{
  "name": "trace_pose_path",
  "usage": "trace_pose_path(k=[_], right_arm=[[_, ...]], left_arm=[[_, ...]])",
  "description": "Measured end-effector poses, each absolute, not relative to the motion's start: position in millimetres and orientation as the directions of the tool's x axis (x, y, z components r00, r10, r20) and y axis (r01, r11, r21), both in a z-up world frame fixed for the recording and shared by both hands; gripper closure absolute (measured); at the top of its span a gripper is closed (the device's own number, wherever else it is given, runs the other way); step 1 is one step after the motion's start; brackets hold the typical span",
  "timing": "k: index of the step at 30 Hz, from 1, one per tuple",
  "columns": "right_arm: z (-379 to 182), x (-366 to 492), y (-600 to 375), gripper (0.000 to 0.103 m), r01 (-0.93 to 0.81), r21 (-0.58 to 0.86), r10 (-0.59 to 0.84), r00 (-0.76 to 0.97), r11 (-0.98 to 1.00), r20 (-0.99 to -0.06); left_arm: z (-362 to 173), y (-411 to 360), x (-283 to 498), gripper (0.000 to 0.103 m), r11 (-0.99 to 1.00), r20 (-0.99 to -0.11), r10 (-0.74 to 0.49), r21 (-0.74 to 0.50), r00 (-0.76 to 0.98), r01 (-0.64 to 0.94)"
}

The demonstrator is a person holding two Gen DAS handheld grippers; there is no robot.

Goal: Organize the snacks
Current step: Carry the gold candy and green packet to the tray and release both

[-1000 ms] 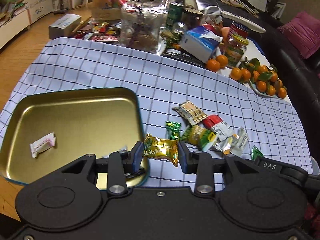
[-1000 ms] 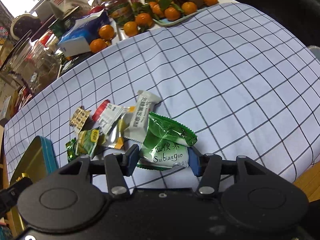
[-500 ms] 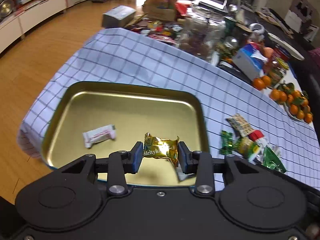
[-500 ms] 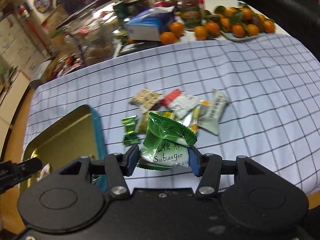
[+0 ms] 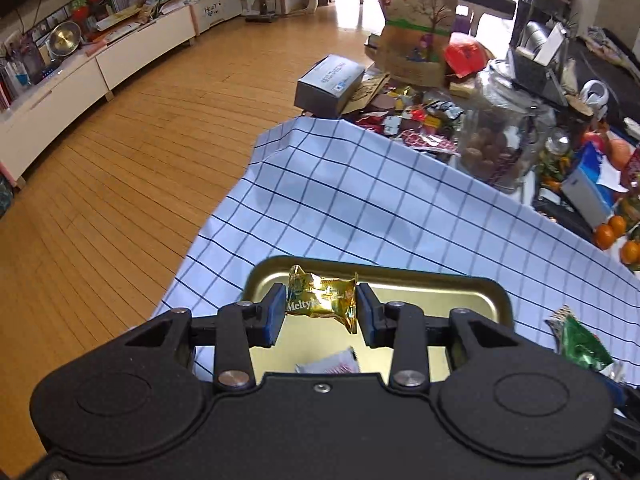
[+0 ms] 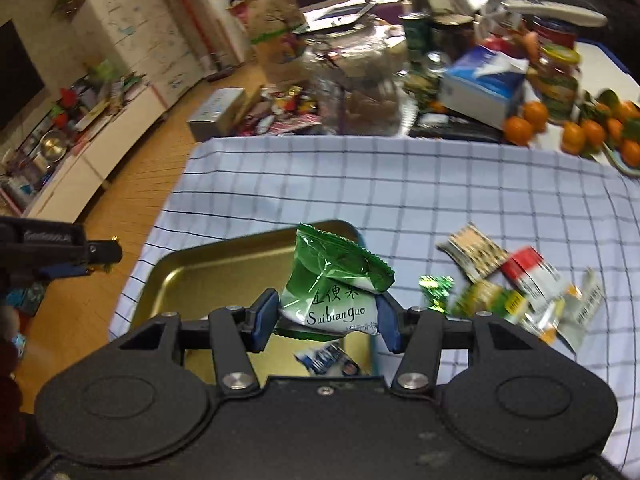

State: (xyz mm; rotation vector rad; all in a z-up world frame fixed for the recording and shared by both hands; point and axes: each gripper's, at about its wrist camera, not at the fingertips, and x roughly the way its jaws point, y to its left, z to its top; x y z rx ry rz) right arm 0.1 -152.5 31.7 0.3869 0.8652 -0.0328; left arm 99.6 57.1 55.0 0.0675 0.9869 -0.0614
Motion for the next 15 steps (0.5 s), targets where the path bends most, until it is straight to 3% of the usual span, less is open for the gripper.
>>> trace_pose_path(k=[5, 10, 15], right_arm=[[32.1, 33.0, -141.0, 0.048, 0.122, 0.304, 0.160, 0.640, 0.945, -0.752], [19.2, 57.0, -130.5, 0.048, 0.069, 0.280, 0.178, 0.623, 0.958, -0.762], [-9.6, 63.2, -129.6, 0.048, 0.114, 0.353, 0.226, 0.580, 0.929, -0.782]], left_arm=[[28.5, 61.2, 128.4, 0.057, 0.998, -0.877, 0.025, 0.052, 0.481, 0.042], [-0.4, 67.7, 145.5, 0.057, 1.000, -0.941, -0.027, -0.027, 0.338, 0.004], [-4.8, 78.4, 148.6, 0.057, 0.996, -0.948, 0.010, -0.018, 0.318, -0.084]])
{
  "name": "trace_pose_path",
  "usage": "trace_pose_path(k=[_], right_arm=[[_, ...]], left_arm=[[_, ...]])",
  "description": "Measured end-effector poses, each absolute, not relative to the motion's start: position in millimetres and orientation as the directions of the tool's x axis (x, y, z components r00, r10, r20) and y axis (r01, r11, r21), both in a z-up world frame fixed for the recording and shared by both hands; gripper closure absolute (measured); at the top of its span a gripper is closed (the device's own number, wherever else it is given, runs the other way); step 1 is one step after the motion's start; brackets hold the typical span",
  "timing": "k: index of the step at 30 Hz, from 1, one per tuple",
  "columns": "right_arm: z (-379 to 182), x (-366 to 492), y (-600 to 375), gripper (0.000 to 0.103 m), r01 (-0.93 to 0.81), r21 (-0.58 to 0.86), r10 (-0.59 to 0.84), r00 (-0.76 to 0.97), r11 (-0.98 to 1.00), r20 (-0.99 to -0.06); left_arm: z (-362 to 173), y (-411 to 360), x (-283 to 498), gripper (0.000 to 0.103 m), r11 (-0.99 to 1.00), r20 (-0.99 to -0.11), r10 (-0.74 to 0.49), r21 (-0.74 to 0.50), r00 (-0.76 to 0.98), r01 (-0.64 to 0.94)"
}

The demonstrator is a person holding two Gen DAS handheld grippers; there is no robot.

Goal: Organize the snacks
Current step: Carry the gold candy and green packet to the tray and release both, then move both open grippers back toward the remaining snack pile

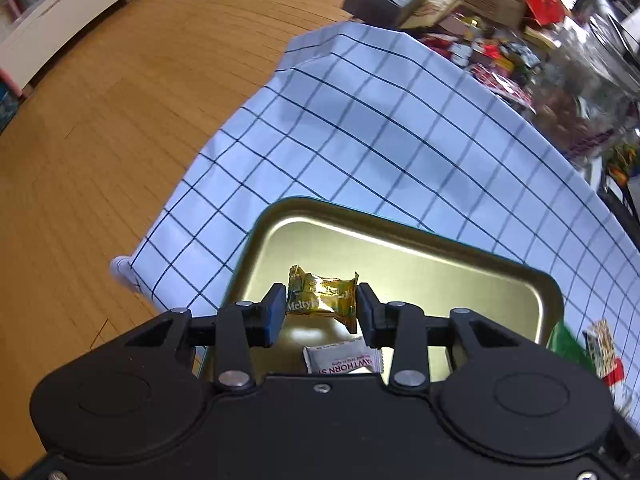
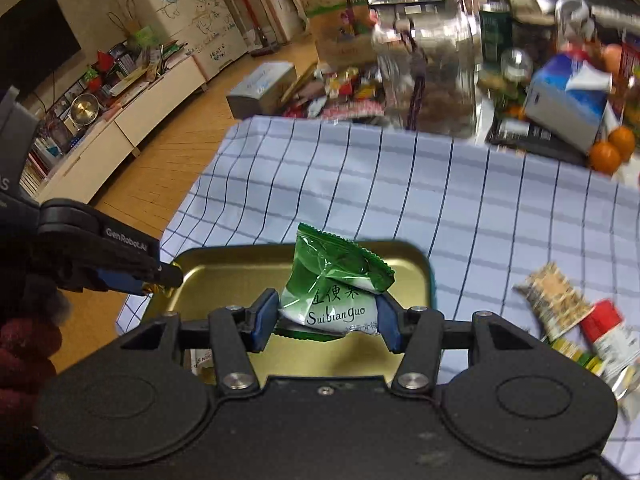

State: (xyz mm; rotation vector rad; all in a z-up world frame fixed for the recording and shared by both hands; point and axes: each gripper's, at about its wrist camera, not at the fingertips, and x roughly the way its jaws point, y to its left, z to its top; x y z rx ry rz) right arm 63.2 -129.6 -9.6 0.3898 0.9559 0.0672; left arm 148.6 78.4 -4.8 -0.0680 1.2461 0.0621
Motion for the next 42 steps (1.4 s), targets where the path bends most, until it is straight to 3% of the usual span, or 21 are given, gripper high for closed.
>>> trace_pose_path(k=[3, 8, 14, 20, 26, 30, 42], right_arm=[[-13.1, 65.3, -124.4, 0.048, 0.112, 0.390, 0.268, 0.556, 0.914, -0.787], [5.3, 65.4, -109.8, 0.048, 0.046, 0.320, 0.223, 0.625, 0.946, -0.748], [-1.9, 75.1, -112.6, 0.047, 0.075, 0.414, 0.298, 0.582, 0.907, -0.757], [2.1, 74.5, -107.0, 0.046, 0.056, 0.412, 0.302, 0.592, 0.909, -0.747], [5.5, 71.6, -105.8, 0.036, 0.036, 0.415, 0.312, 0.602, 0.909, -0.735], [4.6, 71.6, -108.3, 0.036, 0.048, 0.415, 0.306, 0.599, 0.908, -0.740], [-2.4, 75.1, -109.0, 0.036, 0.076, 0.417, 0.301, 0.575, 0.906, -0.761]], left_arm=[[0.0, 84.3, 152.0, 0.057, 0.991, -0.943, -0.002, -0.046, 0.331, -0.125], [5.2, 80.8, 155.4, 0.056, 0.991, -0.933, 0.012, -0.038, 0.359, -0.132], [5.2, 69.4, 155.7, 0.052, 0.996, -0.930, 0.004, -0.028, 0.368, -0.082], [3.6, 59.3, 154.3, 0.052, 0.998, -0.929, 0.005, -0.019, 0.369, -0.060], [6.0, 57.2, 150.9, 0.051, 0.999, -0.920, 0.004, -0.013, 0.391, -0.040], [10.2, 59.6, 149.6, 0.046, 0.999, -0.908, 0.020, 0.001, 0.419, -0.046], [5.8, 59.8, 150.8, 0.046, 0.998, -0.919, 0.006, -0.017, 0.394, -0.054]])
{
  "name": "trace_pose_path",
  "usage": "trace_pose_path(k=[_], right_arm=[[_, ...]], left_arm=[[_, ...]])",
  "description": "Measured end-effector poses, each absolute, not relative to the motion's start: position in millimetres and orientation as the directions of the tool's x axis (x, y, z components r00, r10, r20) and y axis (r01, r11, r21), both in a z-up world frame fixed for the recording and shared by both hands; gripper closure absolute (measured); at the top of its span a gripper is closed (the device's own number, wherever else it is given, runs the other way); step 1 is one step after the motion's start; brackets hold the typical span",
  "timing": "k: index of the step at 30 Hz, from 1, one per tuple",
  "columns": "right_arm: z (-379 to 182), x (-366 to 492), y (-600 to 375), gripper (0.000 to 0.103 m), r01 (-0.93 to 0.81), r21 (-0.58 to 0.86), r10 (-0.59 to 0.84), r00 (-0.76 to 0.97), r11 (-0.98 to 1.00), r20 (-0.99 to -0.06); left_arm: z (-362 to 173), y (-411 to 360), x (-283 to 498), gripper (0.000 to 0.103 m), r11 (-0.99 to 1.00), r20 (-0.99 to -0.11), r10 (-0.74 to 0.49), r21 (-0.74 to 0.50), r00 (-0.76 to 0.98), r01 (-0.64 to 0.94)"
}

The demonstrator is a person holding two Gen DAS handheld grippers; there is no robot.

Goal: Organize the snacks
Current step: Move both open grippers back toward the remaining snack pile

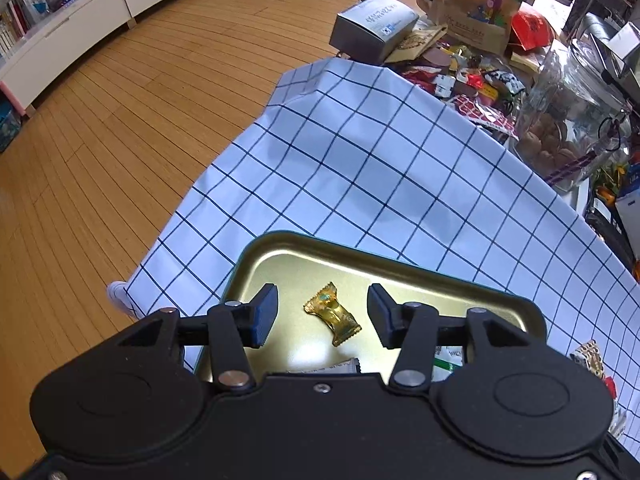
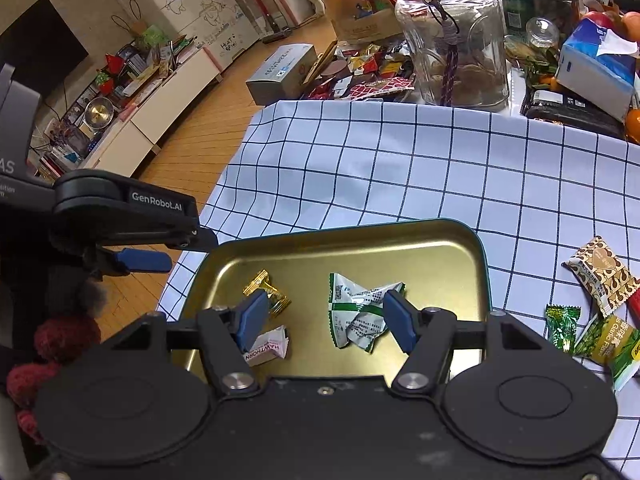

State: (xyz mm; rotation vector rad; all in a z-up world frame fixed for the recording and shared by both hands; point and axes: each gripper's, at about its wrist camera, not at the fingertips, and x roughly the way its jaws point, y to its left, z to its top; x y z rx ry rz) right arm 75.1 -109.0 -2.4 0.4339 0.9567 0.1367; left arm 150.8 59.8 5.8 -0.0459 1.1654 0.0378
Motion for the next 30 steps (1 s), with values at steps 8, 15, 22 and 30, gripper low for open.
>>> trace_pose_path(k=[8, 15, 22, 30], right_arm=[[-7.6, 76.1, -107.6, 0.036, 0.088, 0.394, 0.285, 0.548, 0.915, -0.786], [-12.9, 71.0, -119.1, 0.036, 0.112, 0.348, 0.238, 0.536, 0.931, -0.810], [-20.4, 57.8, -150.4, 0.036, 0.161, 0.280, 0.156, 0.530, 0.946, -0.834], [-22.1, 38.7, -217.6, 0.036, 0.301, 0.263, 0.063, 0.541, 0.917, -0.839]], left_arm=[[3.9, 50.5, 148.9, 0.046, 0.998, -0.929, -0.036, -0.049, 0.368, -0.026], [1.2, 36.6, 147.5, 0.047, 0.996, -0.938, -0.080, -0.090, 0.336, -0.012], [2.6, 3.1, 140.5, 0.047, 0.994, -0.938, -0.111, -0.102, 0.330, 0.043], [2.0, -48.5, 121.6, 0.047, 0.979, -0.937, -0.158, -0.109, 0.313, 0.170]])
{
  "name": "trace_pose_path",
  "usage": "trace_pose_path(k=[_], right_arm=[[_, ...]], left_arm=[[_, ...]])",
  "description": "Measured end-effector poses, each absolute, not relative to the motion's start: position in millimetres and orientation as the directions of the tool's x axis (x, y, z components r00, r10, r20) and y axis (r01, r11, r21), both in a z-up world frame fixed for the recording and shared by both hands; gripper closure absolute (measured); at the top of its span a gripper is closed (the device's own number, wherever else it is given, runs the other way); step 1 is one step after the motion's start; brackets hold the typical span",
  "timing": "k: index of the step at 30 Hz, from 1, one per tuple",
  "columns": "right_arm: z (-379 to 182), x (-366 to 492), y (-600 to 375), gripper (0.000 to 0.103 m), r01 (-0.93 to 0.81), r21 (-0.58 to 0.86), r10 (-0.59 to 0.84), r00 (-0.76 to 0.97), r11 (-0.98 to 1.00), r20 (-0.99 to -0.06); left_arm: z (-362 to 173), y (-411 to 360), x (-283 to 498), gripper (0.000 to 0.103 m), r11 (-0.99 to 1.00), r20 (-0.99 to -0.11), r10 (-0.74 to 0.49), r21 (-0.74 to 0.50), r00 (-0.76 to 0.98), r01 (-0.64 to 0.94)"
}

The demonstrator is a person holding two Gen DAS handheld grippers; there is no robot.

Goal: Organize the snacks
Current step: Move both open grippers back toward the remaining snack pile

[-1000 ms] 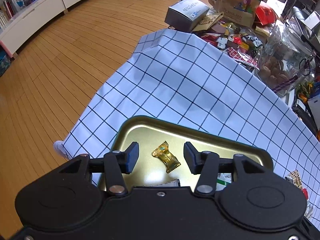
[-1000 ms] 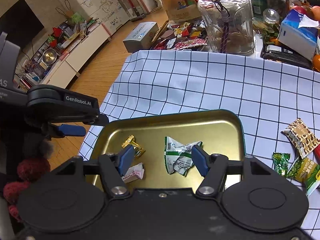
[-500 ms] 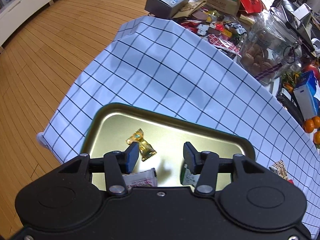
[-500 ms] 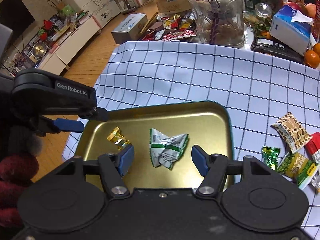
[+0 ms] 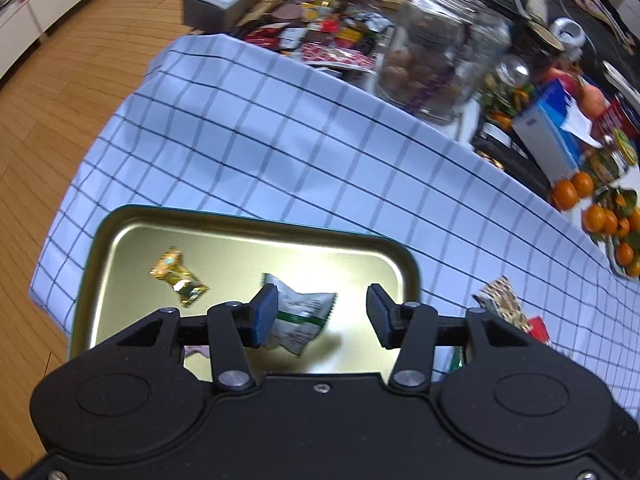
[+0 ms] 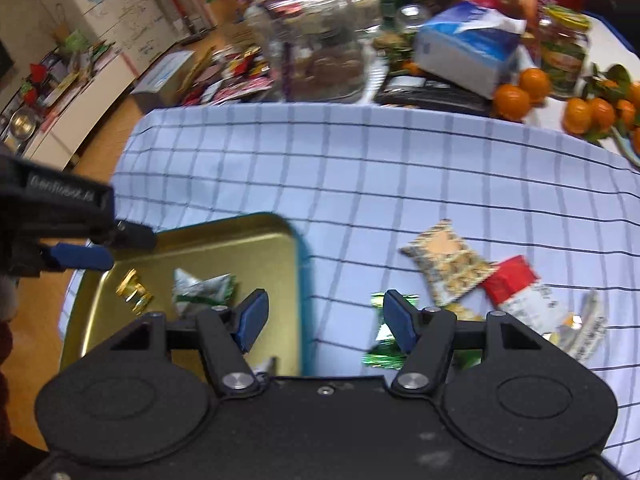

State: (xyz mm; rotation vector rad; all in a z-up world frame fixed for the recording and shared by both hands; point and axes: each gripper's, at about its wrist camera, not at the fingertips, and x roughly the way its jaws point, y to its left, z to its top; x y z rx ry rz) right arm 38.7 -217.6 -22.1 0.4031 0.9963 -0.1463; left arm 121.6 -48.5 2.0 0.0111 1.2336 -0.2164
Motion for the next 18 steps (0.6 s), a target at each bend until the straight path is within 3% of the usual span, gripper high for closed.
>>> trace_pose_path(k=[18], right_arm=[[-54.7, -2.0, -346.7, 0.035, 0.642, 0.280, -0.031, 0.428, 0.714, -0.903]], left_arm=[[-14.1, -108.4, 96.5, 0.047, 0.947, -0.950, -0.181, -0.099, 0.256, 0.305]])
